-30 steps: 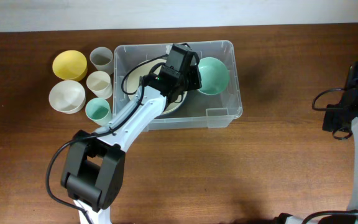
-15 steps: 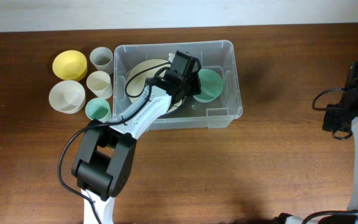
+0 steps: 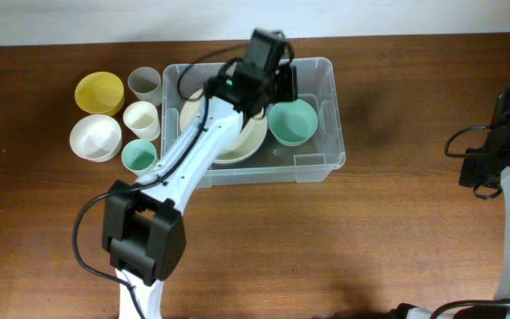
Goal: Pack container
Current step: 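Release the mint green bowl in the bin and withdraw the left gripper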
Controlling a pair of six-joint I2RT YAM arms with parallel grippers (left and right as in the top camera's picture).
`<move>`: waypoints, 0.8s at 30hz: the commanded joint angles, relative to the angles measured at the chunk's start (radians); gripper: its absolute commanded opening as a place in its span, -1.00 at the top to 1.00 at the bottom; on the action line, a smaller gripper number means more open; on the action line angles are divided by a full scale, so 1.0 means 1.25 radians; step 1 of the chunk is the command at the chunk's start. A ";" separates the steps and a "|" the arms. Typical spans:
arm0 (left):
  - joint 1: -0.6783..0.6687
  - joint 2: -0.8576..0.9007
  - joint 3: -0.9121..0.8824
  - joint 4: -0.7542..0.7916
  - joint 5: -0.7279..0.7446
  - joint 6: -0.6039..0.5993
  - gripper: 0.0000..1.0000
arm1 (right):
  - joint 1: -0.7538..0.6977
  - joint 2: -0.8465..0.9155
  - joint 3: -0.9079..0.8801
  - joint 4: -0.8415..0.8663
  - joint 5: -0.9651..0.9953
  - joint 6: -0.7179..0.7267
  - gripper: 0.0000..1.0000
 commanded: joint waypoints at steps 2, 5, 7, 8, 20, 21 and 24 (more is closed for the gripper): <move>0.043 -0.002 0.151 -0.117 -0.007 0.037 -0.39 | -0.003 0.004 -0.004 0.003 0.001 0.004 -0.98; 0.097 -0.007 0.246 -0.244 -0.038 0.037 -0.49 | -0.003 0.004 -0.004 0.003 0.001 0.004 -0.98; 0.143 -0.010 0.295 -0.325 -0.062 0.031 -0.56 | -0.003 0.004 -0.004 0.003 0.001 0.004 -0.98; 0.171 -0.011 0.317 -0.368 -0.074 0.023 -0.57 | -0.003 0.004 -0.004 0.003 0.001 0.004 -0.98; 0.586 -0.020 0.336 -0.683 -0.082 -0.105 -0.65 | -0.003 0.004 -0.004 0.003 0.001 0.003 -0.98; 0.618 -0.018 0.323 -0.683 -0.081 -0.123 -0.69 | -0.003 0.004 -0.004 0.003 0.001 0.003 -0.98; 0.693 -0.018 0.268 -0.678 -0.065 -0.162 -0.85 | -0.003 0.004 -0.004 0.003 0.001 0.004 -0.98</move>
